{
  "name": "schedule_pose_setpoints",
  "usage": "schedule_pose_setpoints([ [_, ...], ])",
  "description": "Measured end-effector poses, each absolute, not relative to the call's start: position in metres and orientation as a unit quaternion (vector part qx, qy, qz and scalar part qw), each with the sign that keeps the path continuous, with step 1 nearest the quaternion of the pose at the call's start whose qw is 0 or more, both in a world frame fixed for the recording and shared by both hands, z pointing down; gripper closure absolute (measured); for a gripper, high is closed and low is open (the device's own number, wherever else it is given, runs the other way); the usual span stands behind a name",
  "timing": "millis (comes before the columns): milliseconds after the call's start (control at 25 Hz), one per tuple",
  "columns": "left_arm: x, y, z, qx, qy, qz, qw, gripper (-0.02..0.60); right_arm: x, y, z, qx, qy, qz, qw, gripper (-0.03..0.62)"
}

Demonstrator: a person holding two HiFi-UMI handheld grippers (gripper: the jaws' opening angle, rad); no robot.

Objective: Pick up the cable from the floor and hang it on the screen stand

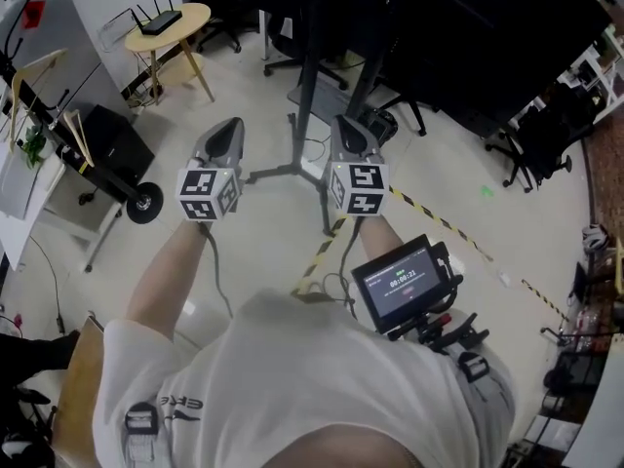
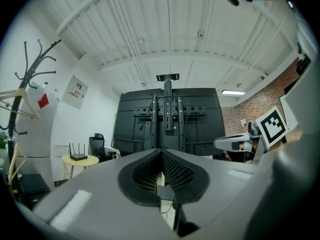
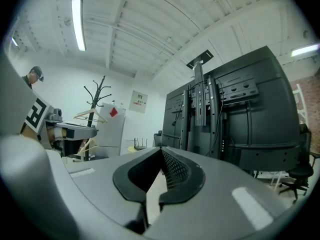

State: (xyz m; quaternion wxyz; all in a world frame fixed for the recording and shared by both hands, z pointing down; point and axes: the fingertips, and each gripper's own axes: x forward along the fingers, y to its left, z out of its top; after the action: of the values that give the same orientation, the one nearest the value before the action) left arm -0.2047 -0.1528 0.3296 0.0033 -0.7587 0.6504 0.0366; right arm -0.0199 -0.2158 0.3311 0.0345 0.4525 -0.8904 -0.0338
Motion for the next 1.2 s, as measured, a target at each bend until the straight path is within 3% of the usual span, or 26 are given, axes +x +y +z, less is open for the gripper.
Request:
schedule_pose_setpoints([
  [600, -0.128, -0.093, 0.402, -0.775, 0.631, 0.003, -0.025, 0.578, 0.038, -0.140, 0.395, 0.448, -0.893, 0.008, 0.050, 0.580],
  [1200, -0.120, -0.098, 0.409, -0.768, 0.640, 0.018, -0.019, 0.578, 0.037, -0.141, 0.400, 0.443, -0.896, 0.006, 0.038, 0.582],
])
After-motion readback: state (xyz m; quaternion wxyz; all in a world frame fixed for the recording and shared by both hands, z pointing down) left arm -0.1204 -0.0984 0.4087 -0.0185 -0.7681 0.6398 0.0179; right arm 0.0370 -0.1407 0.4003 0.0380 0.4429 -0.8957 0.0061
